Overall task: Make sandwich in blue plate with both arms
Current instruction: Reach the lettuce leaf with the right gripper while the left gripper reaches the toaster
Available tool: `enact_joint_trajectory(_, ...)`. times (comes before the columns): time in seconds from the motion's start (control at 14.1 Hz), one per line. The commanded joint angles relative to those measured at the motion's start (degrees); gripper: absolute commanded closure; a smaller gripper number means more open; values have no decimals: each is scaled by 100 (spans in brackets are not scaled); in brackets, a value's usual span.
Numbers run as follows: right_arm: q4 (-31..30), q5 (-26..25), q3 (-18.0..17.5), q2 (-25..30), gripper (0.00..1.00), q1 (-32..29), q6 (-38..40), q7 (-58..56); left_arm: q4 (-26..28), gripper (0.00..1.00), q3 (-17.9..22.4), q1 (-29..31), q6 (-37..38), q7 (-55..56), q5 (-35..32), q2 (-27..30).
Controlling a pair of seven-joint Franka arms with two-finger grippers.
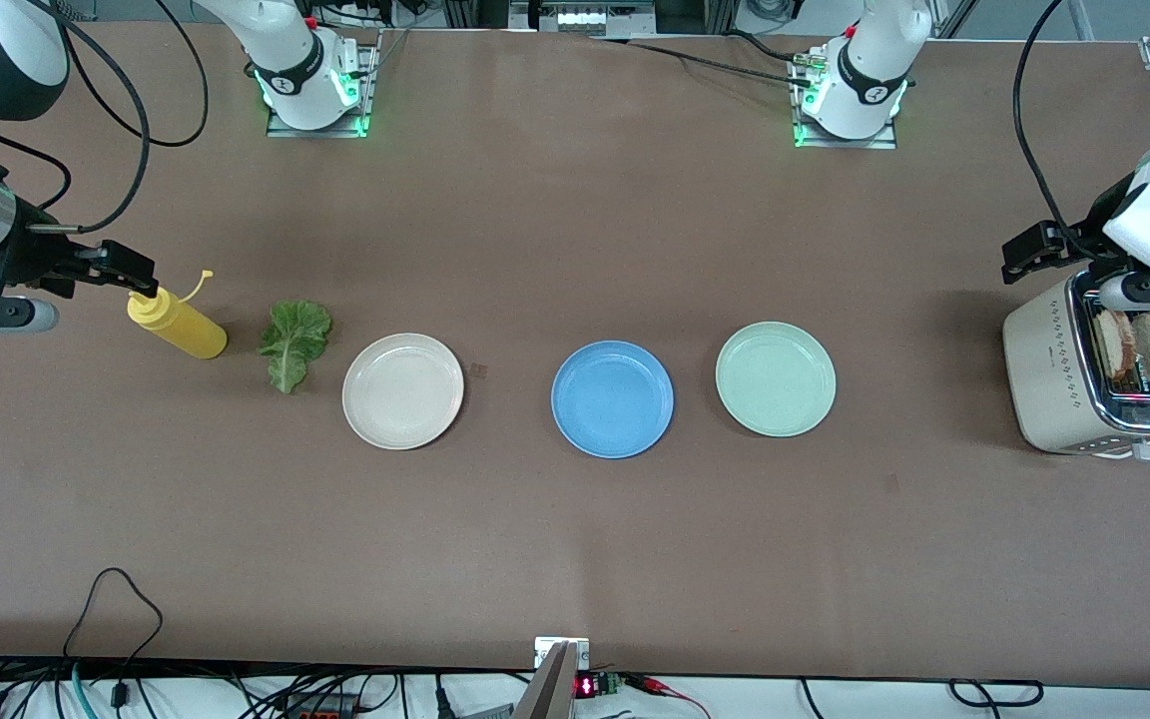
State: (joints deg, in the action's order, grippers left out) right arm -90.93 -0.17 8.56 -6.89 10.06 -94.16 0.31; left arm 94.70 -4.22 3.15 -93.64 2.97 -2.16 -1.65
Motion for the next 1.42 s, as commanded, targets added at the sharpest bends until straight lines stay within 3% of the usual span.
enact_joint_trajectory(0.0, 84, -27, 5, -23, 0, 22, 20, -39, 40, 0, -26, 72, 30, -86, 163, 60)
enact_joint_trajectory(0.42, 75, -10, 5, -128, 0, 136, 56, 13, -22, 0, -26, 72, 39, -7, 163, 7)
enact_joint_trajectory(0.85, -4, 25, -4, -786, 0, 154, 82, -14, -66, 0, 44, 124, 39, -69, 146, -256)
enact_joint_trajectory(0.99, -100, 17, 5, -998, 0, 442, -40, 83, -66, 0, 44, 326, 39, -86, 137, -432)
enact_joint_trajectory(1.13, -423, -9, 5, -1121, 0, 549, -565, 555, -74, 0, 44, 589, 21, -86, 93, -607)
enact_joint_trajectory(1.34, -1346, -18, 5, -1122, 0, 611, -1971, 575, -83, 0, 44, 1187, 21, -104, 84, -985)
